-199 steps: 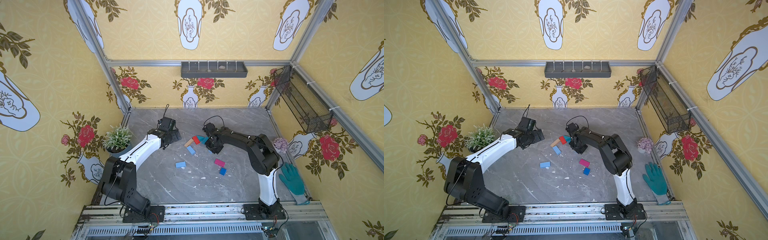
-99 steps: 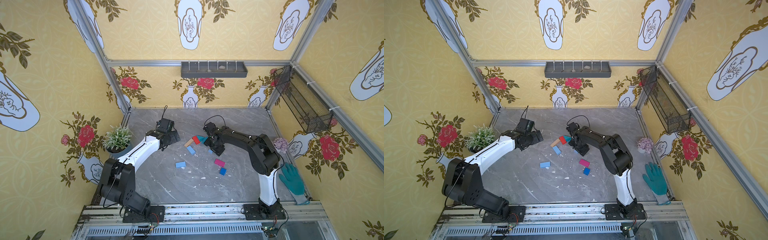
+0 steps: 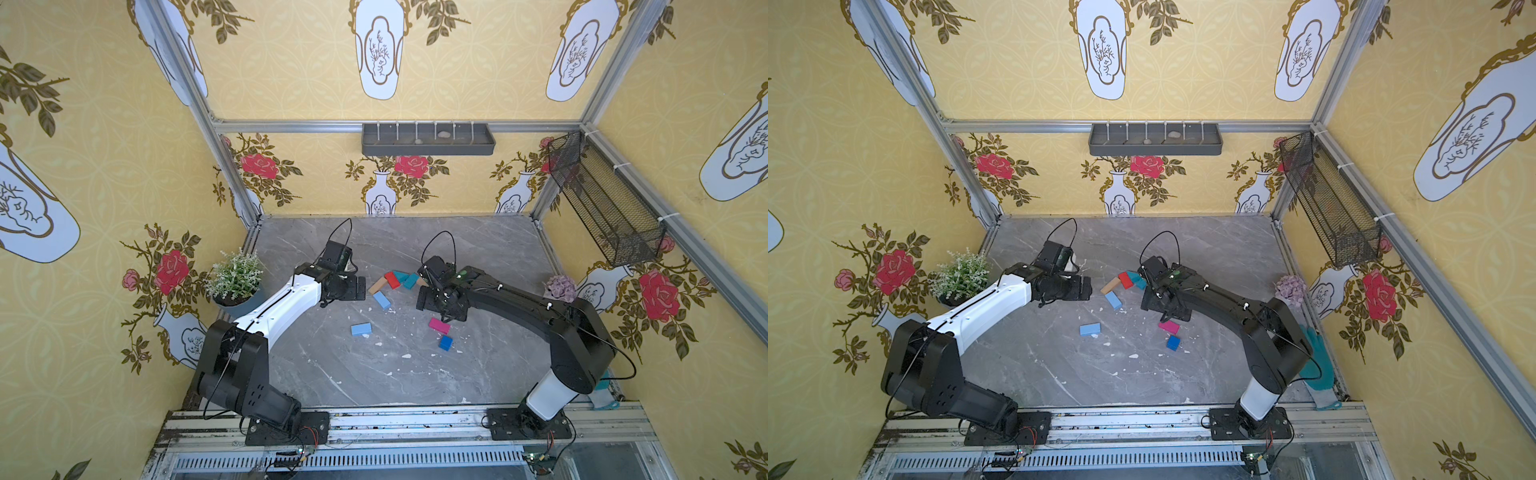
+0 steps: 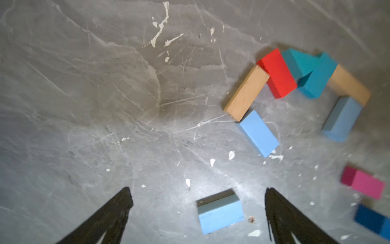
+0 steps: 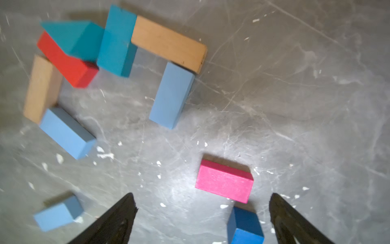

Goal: Assemble a heart with building blocks
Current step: Pick up the building block from the center of the board.

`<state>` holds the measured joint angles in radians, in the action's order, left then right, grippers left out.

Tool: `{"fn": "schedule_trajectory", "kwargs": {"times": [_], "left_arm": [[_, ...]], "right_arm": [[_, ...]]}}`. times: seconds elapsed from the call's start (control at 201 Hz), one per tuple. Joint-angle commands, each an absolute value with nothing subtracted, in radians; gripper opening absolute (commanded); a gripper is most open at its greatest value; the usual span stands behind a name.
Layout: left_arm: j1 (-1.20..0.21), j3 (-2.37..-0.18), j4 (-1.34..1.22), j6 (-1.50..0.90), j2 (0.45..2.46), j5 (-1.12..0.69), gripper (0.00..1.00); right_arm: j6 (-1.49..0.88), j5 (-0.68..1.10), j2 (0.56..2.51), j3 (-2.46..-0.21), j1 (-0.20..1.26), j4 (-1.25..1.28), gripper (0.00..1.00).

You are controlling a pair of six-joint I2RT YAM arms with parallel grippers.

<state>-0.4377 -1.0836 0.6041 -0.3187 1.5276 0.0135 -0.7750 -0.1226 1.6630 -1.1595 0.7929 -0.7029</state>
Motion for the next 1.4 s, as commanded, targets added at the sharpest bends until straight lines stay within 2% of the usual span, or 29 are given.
{"fn": "schedule_trajectory", "kwargs": {"times": [0.0,0.134,0.393,0.702,0.886,1.075,1.289,1.399], "left_arm": [[-0.473,-1.078,0.643,-0.069,1.558,-0.002,0.97],[-0.499,-1.128,0.695,0.014,1.647,-0.040,0.93],[-0.631,-1.164,0.830,0.114,1.749,-0.038,0.88],[-0.645,-1.122,0.849,0.163,1.739,-0.008,0.87],[-0.644,-1.059,0.783,0.173,1.767,0.018,0.83],[-0.644,-1.025,0.709,0.184,1.808,0.054,0.71],[-0.644,-1.026,0.681,0.166,1.793,0.054,0.36],[-0.644,-1.057,0.718,0.100,1.781,0.023,0.25]], "right_arm": [[-0.397,-0.074,1.687,-1.123,0.767,-0.654,0.99],[-0.233,0.028,1.700,-1.084,0.707,-0.585,0.98],[-0.078,0.148,1.743,-1.064,0.707,-0.596,0.92],[-0.028,0.099,1.786,-1.067,0.717,-0.657,0.86],[-0.035,0.064,1.805,-1.077,0.719,-0.675,0.75],[-0.050,0.051,1.824,-1.091,0.727,-0.685,0.51],[-0.073,0.072,1.816,-1.093,0.743,-0.692,0.21],[-0.091,0.098,1.793,-1.093,0.748,-0.693,0.09]]}}
